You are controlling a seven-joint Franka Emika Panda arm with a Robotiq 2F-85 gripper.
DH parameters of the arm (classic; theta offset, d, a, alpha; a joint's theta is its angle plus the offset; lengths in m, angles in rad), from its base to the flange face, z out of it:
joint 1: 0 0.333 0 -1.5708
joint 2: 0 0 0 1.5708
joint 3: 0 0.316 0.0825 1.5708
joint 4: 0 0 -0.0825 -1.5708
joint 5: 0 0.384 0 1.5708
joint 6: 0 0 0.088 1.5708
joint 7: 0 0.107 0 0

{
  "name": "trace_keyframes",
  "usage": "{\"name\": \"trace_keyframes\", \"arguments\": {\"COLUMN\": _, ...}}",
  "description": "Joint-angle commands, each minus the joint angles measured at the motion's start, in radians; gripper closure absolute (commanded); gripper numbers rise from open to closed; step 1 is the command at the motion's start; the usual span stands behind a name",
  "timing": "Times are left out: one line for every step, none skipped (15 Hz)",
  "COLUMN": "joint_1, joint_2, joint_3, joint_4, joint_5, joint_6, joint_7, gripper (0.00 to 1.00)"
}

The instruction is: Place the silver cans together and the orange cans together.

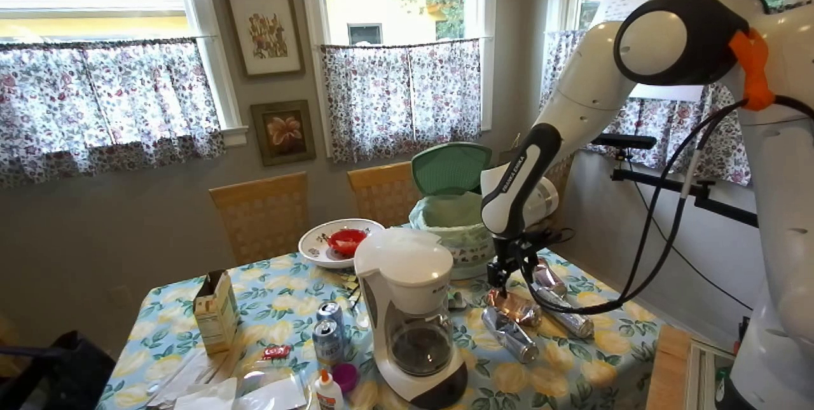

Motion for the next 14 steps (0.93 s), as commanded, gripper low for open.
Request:
{"name": "trace_keyframes", "arguments": {"joint_1": -0.028, "joint_2": 0.007, "joint_3": -0.017, "joint_4": -0.032, "joint_5": 0.017, "joint_6": 0.108, "joint_7": 0.009, "gripper": 0.00}}
{"name": "trace_keyframes", "arguments": {"joint_1": -0.035, "joint_2": 0.020, "joint_3": -0.021, "joint_4": -0.031, "joint_5": 0.020, "joint_6": 0.143, "joint_7": 0.007, "gripper": 0.00}}
{"name": "trace_keyframes", "arguments": {"joint_1": -0.040, "joint_2": 0.028, "joint_3": -0.025, "joint_4": -0.031, "joint_5": 0.020, "joint_6": 0.165, "joint_7": 0.008, "gripper": 0.00}}
{"name": "trace_keyframes", "arguments": {"joint_1": -0.043, "joint_2": 0.033, "joint_3": -0.027, "joint_4": -0.031, "joint_5": 0.019, "joint_6": 0.173, "joint_7": 0.004, "gripper": 0.00}}
{"name": "trace_keyframes", "arguments": {"joint_1": -0.036, "joint_2": 0.037, "joint_3": -0.040, "joint_4": -0.033, "joint_5": 0.008, "joint_6": 0.175, "joint_7": 0.023, "gripper": 0.00}}
{"name": "trace_keyframes", "arguments": {"joint_1": -0.037, "joint_2": 0.029, "joint_3": -0.046, "joint_4": -0.040, "joint_5": 0.007, "joint_6": 0.164, "joint_7": 0.025, "gripper": 0.00}}
{"name": "trace_keyframes", "arguments": {"joint_1": -0.024, "joint_2": 0.026, "joint_3": -0.066, "joint_4": -0.046, "joint_5": -0.011, "joint_6": 0.152, "joint_7": 0.046, "gripper": 0.00}}
{"name": "trace_keyframes", "arguments": {"joint_1": -0.019, "joint_2": 0.017, "joint_3": -0.080, "joint_4": -0.056, "joint_5": -0.022, "joint_6": 0.146, "joint_7": 0.055, "gripper": 0.00}}
{"name": "trace_keyframes", "arguments": {"joint_1": -0.011, "joint_2": 0.013, "joint_3": -0.097, "joint_4": -0.065, "joint_5": -0.038, "joint_6": 0.147, "joint_7": 0.066, "gripper": 0.00}}
{"name": "trace_keyframes", "arguments": {"joint_1": -0.006, "joint_2": 0.009, "joint_3": -0.113, "joint_4": -0.077, "joint_5": -0.054, "joint_6": 0.140, "joint_7": 0.070, "gripper": 0.00}}
{"name": "trace_keyframes", "arguments": {"joint_1": -0.004, "joint_2": 0.013, "joint_3": -0.127, "joint_4": -0.084, "joint_5": -0.063, "joint_6": 0.142, "joint_7": 0.076, "gripper": 0.00}}
{"name": "trace_keyframes", "arguments": {"joint_1": -0.012, "joint_2": 0.013, "joint_3": -0.132, "joint_4": -0.095, "joint_5": -0.062, "joint_6": 0.145, "joint_7": 0.067, "gripper": 0.00}}
{"name": "trace_keyframes", "arguments": {"joint_1": -0.017, "joint_2": 0.014, "joint_3": -0.138, "joint_4": -0.104, "joint_5": -0.060, "joint_6": 0.149, "joint_7": 0.062, "gripper": 0.00}}
{"name": "trace_keyframes", "arguments": {"joint_1": -0.023, "joint_2": 0.021, "joint_3": -0.142, "joint_4": -0.110, "joint_5": -0.055, "joint_6": 0.158, "joint_7": 0.058, "gripper": 0.00}}
